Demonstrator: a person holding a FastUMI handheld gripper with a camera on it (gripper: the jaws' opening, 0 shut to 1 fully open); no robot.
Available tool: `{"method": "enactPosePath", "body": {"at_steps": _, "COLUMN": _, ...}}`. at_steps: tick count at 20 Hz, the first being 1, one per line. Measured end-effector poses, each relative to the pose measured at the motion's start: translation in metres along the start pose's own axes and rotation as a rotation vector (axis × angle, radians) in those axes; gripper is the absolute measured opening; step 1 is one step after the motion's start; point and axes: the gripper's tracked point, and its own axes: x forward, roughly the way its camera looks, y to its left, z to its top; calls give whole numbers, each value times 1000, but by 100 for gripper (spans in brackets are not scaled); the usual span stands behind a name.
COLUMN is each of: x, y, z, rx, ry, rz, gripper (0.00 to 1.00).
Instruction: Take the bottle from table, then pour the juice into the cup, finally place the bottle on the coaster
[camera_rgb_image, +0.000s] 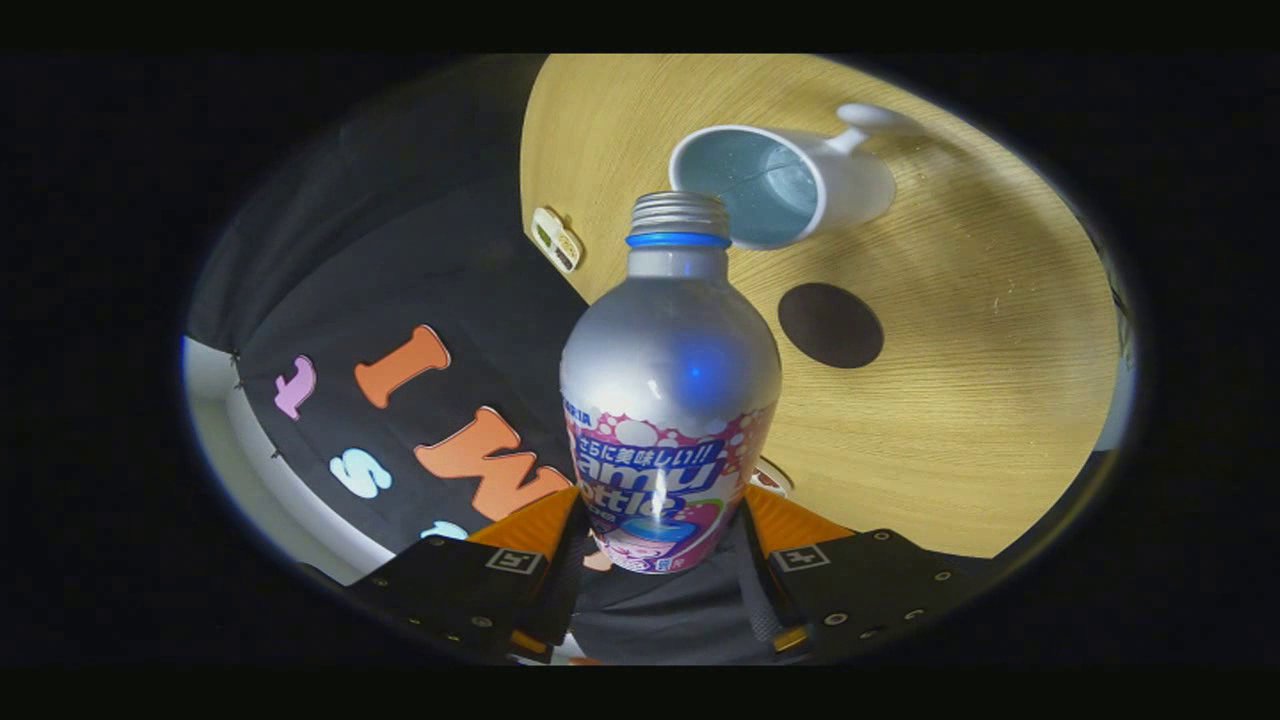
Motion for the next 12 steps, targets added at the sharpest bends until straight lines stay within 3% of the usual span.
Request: {"method": "enactPosePath", "body": {"at_steps": 12, "x": 0, "y": 4, "z": 1, "rx": 51, "ry": -4, "rz": 2, "gripper": 68}}
